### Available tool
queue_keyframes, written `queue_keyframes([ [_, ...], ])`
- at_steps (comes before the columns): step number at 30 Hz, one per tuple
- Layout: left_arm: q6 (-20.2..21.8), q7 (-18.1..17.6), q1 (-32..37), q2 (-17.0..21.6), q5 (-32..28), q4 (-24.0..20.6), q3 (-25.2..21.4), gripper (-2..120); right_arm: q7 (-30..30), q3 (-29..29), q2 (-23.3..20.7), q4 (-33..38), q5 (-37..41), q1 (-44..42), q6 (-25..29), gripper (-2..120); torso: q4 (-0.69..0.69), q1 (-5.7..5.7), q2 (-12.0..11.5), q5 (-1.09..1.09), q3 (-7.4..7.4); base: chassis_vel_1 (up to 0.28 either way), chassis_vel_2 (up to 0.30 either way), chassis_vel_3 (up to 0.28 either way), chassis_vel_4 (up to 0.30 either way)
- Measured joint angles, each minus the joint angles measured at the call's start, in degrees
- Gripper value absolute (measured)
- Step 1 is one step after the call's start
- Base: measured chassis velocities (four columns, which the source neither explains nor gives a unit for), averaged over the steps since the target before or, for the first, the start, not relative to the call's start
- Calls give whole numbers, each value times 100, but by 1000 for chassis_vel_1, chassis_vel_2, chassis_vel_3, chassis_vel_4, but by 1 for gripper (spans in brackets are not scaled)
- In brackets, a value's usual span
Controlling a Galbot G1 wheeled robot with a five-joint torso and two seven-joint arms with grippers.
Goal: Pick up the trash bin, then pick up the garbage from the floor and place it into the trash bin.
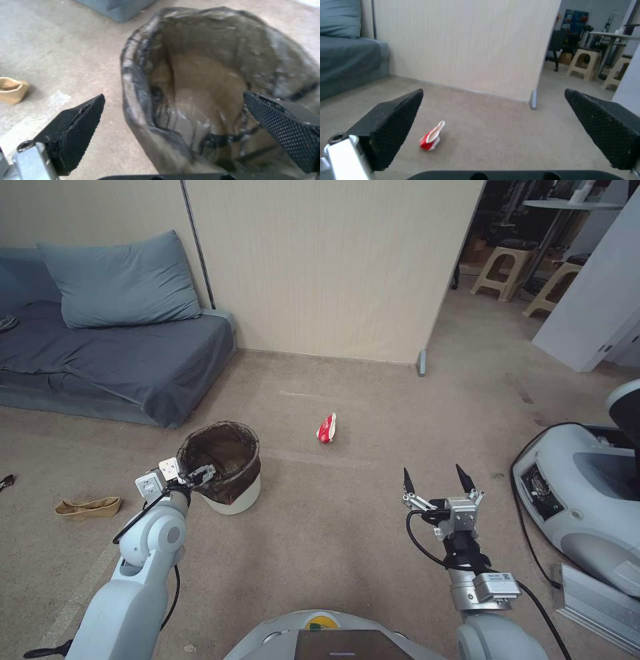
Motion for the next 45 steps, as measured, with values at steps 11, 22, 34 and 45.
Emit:
queue_keyframes([
  [11,-85,-92,-114,-101,118,209,-43,100,-3,4,0,-26,-4,8,14,100,0,0,0,2,-1,0,0,0,0],
  [22,-116,1,-394,-187,143,993,118,87,-12,16,0,-78,-4,15,51,100,-1,0,0,1,-1,0,0,0,0],
  [34,-53,65,-400,-294,-217,1359,201,40,-48,26,0,-166,-43,17,150,100,3,-1,3,11,-4,0,0,0,0],
  [45,-43,47,-283,-380,-126,1305,210,5,0,10,0,-155,-349,-4,222,100,3,-1,2,2,-2,0,0,0,0],
])
